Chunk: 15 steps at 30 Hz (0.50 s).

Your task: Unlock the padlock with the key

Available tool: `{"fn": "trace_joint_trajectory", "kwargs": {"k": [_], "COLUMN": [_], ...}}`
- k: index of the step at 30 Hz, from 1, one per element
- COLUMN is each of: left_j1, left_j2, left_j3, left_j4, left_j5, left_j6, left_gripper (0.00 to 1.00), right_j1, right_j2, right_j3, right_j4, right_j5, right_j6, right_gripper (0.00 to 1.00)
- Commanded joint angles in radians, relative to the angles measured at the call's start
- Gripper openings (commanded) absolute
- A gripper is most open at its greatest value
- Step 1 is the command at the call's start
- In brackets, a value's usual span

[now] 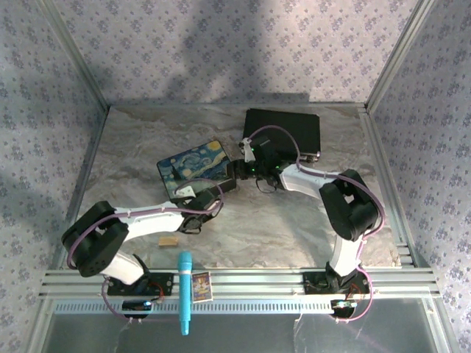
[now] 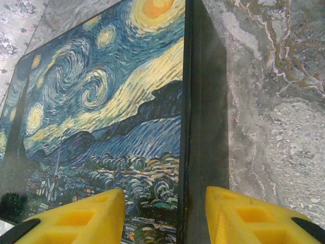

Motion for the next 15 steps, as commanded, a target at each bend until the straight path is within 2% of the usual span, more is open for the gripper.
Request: {"fn": "trace_joint_trajectory", "kwargs": {"k": [1, 3, 6, 8, 11, 15], "left_j1": [-0.037, -0.04, -0.037, -0.036, -0.019, 0.027], "left_j2": [-0.021, -0.051, -0.094, -0.101, -0.068, -0.03], "left_j3": [0.041, 0.045, 0.012, 0.007, 0.021, 0.014], "left_j4": [-0.096, -0.143, -0.089, -0.054, -0.044, 0.015], "left_j5": [-0.115, -0.113, -0.072, -0.051, -0.064, -0.038], "left_j6": [-0.062, -0.085, -0.079, -0.075, -0.067, -0.056], "left_gripper": [0.51, 0.48, 0.46, 0.48, 0.55, 0.55], "right_j1": [0.001, -0.001, -0.003, -0.003, -0.004, -0.007], "right_j2": [0.015, 0.021, 0.033, 0.039, 0.047, 0.052], "right_j3": [0.02, 0.021, 0.036, 0.048, 0.059, 0.061], "right_j4": [-0.002, 0.004, 0.004, 0.0, -0.004, -0.009], "right_j5": [-0.015, -0.02, -0.027, -0.03, -0.033, -0.036], "right_j6": [-0.007, -0.004, -0.001, -0.001, 0.002, 0.004], "right_gripper": [0.46, 0.46, 0.46, 0.46, 0.46, 0.46]}}
